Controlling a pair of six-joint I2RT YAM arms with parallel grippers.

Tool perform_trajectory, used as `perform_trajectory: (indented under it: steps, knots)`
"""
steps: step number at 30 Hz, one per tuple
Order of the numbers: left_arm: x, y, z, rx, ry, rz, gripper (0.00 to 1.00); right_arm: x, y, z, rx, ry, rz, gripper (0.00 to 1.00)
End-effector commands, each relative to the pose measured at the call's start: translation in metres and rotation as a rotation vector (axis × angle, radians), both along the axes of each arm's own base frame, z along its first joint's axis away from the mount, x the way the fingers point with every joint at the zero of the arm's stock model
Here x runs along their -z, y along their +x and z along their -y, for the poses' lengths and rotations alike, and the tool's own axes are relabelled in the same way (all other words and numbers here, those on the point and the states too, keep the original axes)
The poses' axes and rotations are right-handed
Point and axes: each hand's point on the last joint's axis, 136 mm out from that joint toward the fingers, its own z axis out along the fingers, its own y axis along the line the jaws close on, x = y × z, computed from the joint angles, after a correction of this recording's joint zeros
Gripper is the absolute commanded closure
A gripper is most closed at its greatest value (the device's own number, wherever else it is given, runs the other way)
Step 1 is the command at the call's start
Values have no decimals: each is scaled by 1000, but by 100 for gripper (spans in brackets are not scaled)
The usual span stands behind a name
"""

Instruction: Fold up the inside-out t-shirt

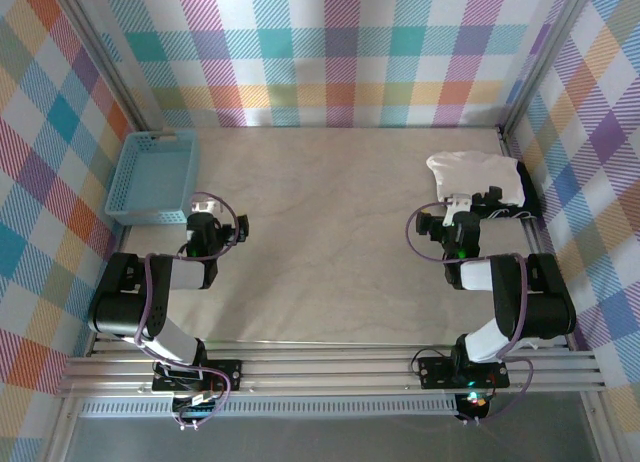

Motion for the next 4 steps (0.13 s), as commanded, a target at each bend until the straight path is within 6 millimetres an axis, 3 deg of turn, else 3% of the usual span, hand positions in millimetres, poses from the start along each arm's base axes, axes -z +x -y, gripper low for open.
perform_trajectory:
  steps: [1, 4]
  knots:
    - [-4, 1, -1, 13, 1, 27, 0, -9, 5, -2, -15, 5, 39, 0]
    - [-4, 1, -1, 14, 2, 27, 0, -9, 4, -1, -13, 5, 40, 0]
